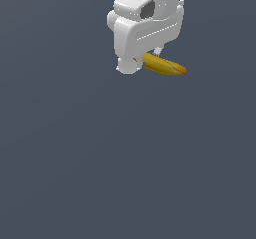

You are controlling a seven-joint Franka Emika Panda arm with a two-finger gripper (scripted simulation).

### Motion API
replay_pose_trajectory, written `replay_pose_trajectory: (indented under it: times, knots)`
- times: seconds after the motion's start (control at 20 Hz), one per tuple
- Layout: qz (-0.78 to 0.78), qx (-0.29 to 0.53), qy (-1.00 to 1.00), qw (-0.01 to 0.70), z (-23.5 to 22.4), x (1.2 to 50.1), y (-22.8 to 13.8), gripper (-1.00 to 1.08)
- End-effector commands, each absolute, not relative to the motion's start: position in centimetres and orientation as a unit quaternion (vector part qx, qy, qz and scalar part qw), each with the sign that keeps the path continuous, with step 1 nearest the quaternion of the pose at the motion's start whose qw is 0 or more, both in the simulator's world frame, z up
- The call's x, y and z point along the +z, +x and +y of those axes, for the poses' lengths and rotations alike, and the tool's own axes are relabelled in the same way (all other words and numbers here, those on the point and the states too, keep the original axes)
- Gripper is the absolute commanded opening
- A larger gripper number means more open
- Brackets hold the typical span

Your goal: Pick up the object and move it to a goal position.

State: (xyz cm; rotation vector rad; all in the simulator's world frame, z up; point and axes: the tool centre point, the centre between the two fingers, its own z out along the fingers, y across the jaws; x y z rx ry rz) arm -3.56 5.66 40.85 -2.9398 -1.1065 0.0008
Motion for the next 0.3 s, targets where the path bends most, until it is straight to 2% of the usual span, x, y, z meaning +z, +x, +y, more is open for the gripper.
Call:
replay_pose_trajectory:
  times: [0.0,0.25]
  knots:
    - [-0.352,0.000,-0.936,0.000,5.63,41.81,-3.58,-1.00]
    - [-0.352,0.000,-0.936,0.000,5.60,42.41,-3.56,-1.00]
